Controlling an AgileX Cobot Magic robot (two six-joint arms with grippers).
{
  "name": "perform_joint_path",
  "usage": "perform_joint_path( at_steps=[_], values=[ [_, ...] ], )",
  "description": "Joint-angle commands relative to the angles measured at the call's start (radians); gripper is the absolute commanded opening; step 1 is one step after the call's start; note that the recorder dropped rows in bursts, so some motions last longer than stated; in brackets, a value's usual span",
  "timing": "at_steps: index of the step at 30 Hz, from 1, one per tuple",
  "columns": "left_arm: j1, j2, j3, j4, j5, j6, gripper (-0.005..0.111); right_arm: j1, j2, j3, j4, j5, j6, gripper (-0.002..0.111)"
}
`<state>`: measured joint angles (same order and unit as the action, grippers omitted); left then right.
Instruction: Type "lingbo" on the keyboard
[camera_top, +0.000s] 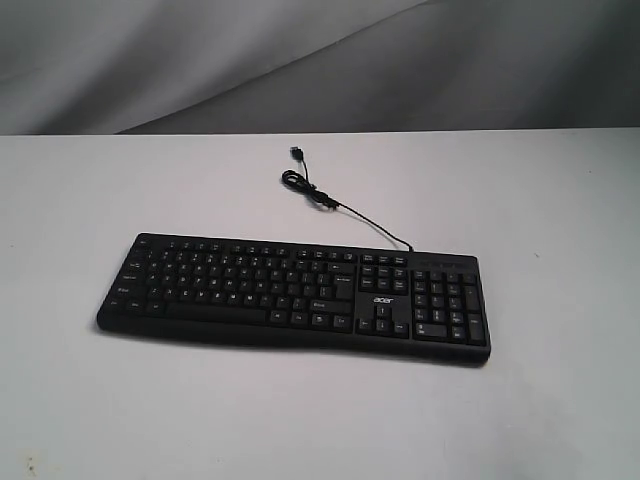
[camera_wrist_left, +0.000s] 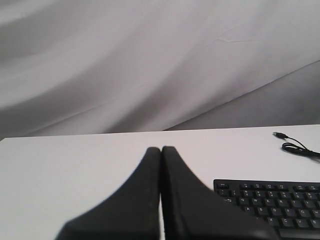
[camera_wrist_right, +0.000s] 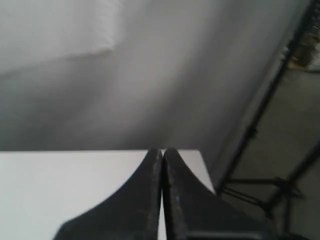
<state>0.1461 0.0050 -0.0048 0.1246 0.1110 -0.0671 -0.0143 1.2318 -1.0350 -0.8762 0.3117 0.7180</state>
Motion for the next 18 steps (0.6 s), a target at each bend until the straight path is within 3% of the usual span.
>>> perform_joint_path(
  at_steps=[1,5,6,7,9,11,13,18],
  values=[
    [-0.007,-0.005,0.005,0.0,-0.01,-0.002,0.001,0.068,0.211,-0.187,0.177,0.243,-0.326,0.0],
    [-0.007,-0.005,0.005,0.0,-0.01,-0.002,0.001,0.132,0.395,-0.272,1.007,0.138,-1.159,0.0],
    [-0.007,-0.005,0.005,0.0,-0.01,-0.002,0.001,0.152,0.43,-0.278,1.167,0.141,-1.348,0.0],
    [-0.007,-0.005,0.005,0.0,-0.01,-0.002,0.001,0.18,0.477,-0.282,1.43,0.179,-1.705,0.0],
    [-0.007,-0.005,0.005,0.0,-0.01,-0.002,0.001,0.23,0.544,-0.282,1.746,0.262,-2.066,0.0],
    [-0.007,-0.005,0.005,0.0,-0.01,-0.002,0.001,0.281,0.606,-0.282,1.936,0.403,-2.283,0.0],
    [-0.007,-0.005,0.005,0.0,-0.01,-0.002,0.001,0.335,0.672,-0.282,1.98,0.486,-2.358,0.0],
    [-0.007,-0.005,0.005,0.0,-0.01,-0.002,0.001,0.493,0.794,-0.282,1.975,0.438,-2.392,0.0]
  ],
)
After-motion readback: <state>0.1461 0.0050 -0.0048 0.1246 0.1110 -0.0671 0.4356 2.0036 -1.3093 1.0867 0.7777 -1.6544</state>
